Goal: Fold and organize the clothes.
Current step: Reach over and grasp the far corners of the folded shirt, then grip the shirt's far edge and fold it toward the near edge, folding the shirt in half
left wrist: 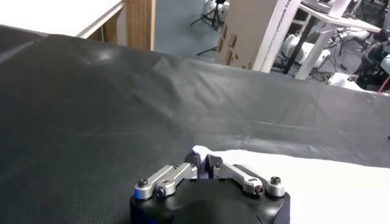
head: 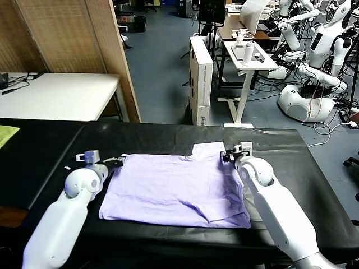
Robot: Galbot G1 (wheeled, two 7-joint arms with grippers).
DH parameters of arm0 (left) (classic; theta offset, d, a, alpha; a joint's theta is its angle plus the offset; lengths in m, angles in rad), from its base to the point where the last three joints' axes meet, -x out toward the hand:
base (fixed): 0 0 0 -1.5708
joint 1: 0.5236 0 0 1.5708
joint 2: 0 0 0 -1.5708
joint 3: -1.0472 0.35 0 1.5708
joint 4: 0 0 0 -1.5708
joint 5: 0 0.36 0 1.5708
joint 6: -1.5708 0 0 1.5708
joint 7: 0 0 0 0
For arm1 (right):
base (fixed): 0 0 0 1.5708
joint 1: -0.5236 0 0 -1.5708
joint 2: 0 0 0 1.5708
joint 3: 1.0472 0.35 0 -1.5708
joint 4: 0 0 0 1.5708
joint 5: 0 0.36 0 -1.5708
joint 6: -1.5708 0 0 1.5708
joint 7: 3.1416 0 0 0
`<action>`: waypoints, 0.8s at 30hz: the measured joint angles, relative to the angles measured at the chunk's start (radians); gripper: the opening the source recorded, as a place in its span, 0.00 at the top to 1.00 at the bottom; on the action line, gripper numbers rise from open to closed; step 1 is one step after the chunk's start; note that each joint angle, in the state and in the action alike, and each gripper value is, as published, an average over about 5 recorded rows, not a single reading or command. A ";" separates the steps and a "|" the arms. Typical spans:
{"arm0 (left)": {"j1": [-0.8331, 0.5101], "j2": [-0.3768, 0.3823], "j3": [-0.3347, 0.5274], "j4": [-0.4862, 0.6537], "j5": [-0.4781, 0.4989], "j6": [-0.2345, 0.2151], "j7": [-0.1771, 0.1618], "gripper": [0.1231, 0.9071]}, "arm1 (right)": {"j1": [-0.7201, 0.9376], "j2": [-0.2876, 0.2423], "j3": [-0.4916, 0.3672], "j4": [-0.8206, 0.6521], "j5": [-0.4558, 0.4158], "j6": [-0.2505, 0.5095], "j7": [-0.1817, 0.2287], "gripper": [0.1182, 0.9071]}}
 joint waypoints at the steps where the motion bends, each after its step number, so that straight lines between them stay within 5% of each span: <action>1: 0.000 0.000 0.000 0.000 0.000 -0.001 0.000 0.88 | -0.001 0.000 0.001 0.001 0.000 0.000 0.000 0.94; 24: 0.066 0.032 -0.046 -0.137 -0.047 -0.018 -0.008 0.90 | -0.075 -0.055 0.076 0.136 0.055 -0.001 -0.022 0.97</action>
